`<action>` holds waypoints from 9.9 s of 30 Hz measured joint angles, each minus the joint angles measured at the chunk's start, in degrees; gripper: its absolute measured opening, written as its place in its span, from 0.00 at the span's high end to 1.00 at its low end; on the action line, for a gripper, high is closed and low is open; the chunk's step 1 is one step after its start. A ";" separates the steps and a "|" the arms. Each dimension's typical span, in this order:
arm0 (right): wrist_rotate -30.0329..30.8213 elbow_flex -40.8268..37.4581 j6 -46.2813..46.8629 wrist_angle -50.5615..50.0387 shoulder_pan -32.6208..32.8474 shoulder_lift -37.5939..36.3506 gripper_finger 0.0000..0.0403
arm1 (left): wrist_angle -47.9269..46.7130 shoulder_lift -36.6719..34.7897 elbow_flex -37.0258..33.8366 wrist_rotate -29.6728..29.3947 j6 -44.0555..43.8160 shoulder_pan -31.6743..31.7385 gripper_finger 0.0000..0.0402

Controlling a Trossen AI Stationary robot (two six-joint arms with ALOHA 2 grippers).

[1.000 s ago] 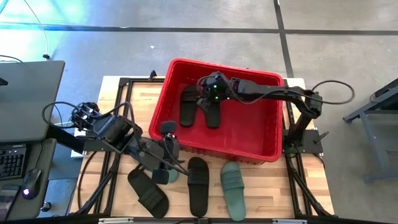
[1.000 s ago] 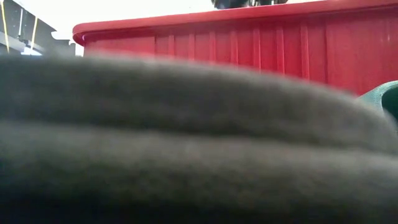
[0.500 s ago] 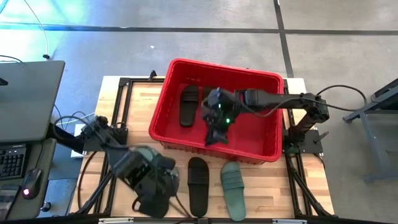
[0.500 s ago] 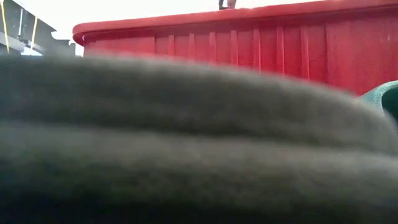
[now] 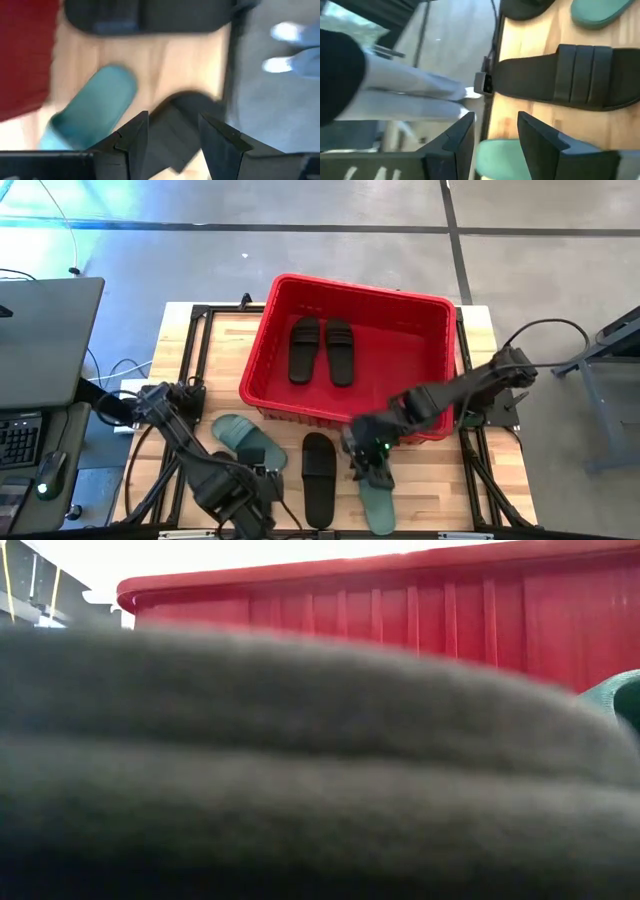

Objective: Pick and place slides into bin
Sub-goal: Put the black slide into the red bin

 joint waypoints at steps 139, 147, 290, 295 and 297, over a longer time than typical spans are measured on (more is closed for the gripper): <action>76.97 5.65 11.20 -43.61 -19.24 -2.17 1.00 | 0.44 4.38 -2.41 5.93 -6.49 0.24 0.61; 77.42 -15.54 15.57 -40.17 -24.69 -15.12 1.00 | 0.43 4.38 -2.41 1.45 -6.14 0.41 0.61; 33.51 -4.79 2.64 -1.13 11.76 -5.49 0.61 | -2.65 20.40 -2.21 18.01 -34.76 -6.12 0.61; 33.49 -4.79 2.64 -1.14 11.76 -5.49 0.62 | -2.68 20.34 -1.18 18.01 -36.11 -6.14 0.61; 33.49 -4.79 2.64 -1.12 11.76 -5.49 0.62 | -2.65 20.34 -1.14 17.91 -36.19 -6.14 0.61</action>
